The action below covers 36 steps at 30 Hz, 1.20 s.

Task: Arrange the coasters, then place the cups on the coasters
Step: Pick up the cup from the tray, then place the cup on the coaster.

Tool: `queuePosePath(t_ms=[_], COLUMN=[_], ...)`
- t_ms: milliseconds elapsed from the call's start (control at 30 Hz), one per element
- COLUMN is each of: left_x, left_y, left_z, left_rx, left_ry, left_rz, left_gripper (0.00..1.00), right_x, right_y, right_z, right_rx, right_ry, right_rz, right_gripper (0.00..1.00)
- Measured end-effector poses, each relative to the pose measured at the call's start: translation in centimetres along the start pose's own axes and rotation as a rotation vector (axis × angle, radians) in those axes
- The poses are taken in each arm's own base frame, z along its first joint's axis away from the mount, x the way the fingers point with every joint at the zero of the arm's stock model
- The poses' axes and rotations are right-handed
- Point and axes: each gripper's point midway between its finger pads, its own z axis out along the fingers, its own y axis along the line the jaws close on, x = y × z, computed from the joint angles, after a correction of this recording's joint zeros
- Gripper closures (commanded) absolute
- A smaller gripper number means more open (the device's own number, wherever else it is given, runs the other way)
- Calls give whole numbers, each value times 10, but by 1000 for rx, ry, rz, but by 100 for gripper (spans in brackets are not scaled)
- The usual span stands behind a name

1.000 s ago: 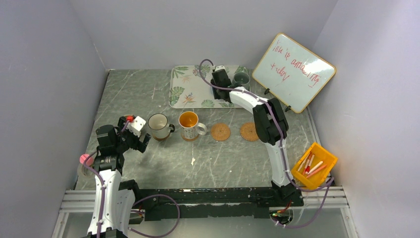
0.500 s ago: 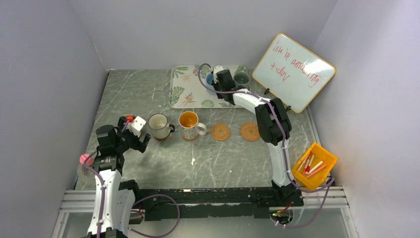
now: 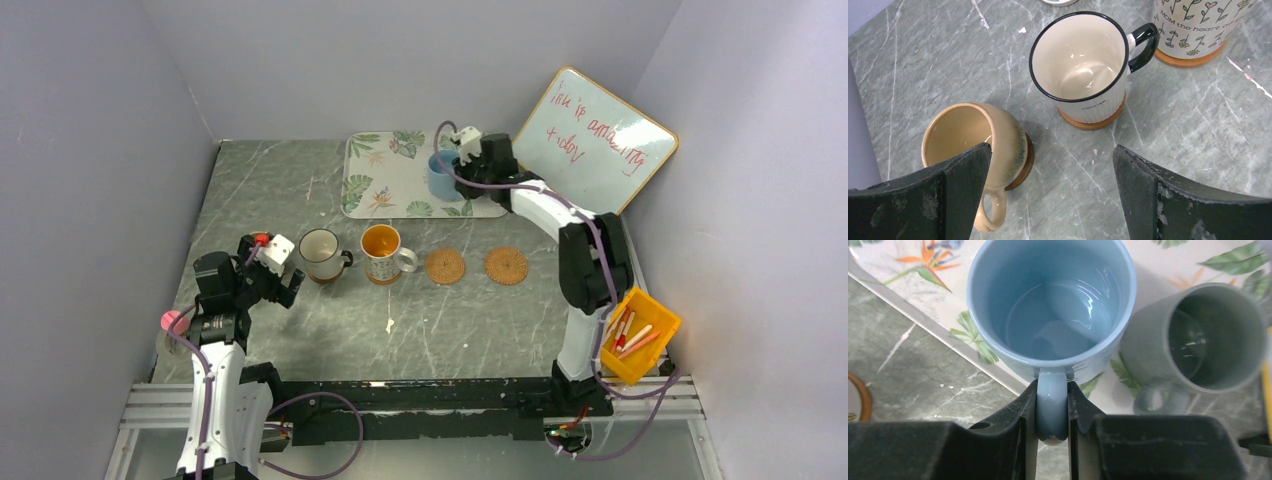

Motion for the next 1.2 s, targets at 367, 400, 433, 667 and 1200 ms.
queuePosePath(t_ms=[367, 400, 433, 667, 1200], left_x=[0, 0, 0, 0, 0], left_y=[0, 0, 0, 0, 0], left_z=[0, 0, 0, 0, 0], left_rx=[0, 0, 0, 0, 0], left_ry=[0, 0, 0, 0, 0], left_rz=[0, 0, 0, 0, 0], left_gripper=[4, 4, 4, 4, 4], right_x=[-31, -28, -23, -1, 47], right_y=[-2, 1, 6, 19, 45], right_z=[-63, -67, -71, -106, -148], right_rx=[-97, -113, -139, -255, -389], right_ry=[-168, -172, -173, -203, -236], right_rz=[12, 10, 8, -15, -187], right_gripper=[100, 100, 100, 100, 100])
